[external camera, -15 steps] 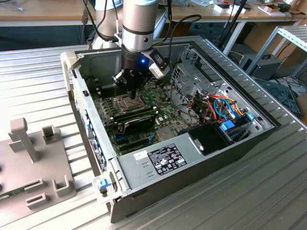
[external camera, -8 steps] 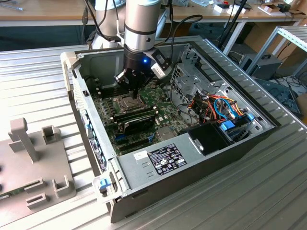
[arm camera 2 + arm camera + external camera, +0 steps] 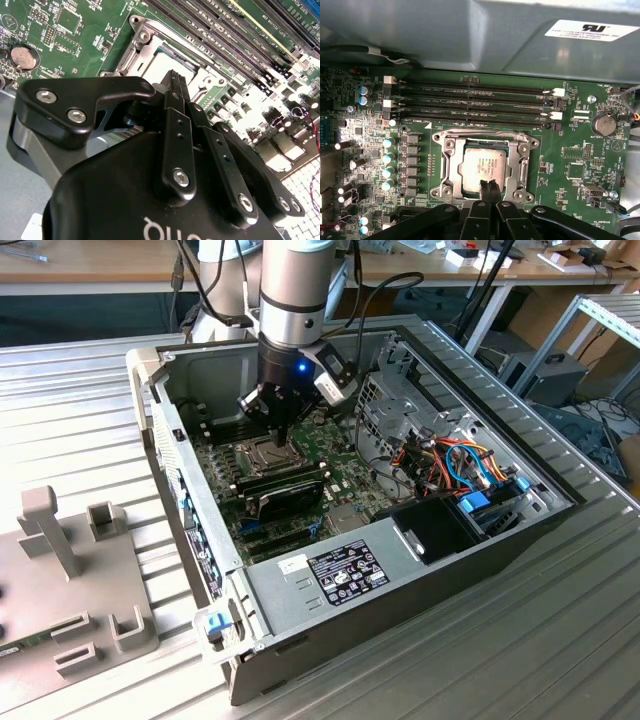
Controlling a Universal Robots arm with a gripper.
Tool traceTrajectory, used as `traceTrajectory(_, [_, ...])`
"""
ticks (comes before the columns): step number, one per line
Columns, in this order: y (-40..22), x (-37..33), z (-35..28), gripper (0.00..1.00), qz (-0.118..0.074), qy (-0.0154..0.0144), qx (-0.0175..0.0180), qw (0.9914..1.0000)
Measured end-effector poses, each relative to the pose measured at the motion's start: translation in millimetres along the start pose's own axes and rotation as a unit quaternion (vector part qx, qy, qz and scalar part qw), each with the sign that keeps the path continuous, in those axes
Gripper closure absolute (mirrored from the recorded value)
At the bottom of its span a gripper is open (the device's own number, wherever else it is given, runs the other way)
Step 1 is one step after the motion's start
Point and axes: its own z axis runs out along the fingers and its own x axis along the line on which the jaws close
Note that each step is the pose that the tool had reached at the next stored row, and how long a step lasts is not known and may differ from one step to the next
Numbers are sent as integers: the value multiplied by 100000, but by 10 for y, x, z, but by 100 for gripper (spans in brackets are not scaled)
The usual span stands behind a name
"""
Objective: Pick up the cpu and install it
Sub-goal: 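Install the second cpu locking lever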
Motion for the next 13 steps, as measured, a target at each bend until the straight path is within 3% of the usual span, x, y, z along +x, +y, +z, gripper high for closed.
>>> traceTrajectory(4, [-9, -2, -55, 89, -2, -8, -8, 100000])
traceTrajectory(13, [-86, 20, -59, 89, 3, -5, -2, 100000])
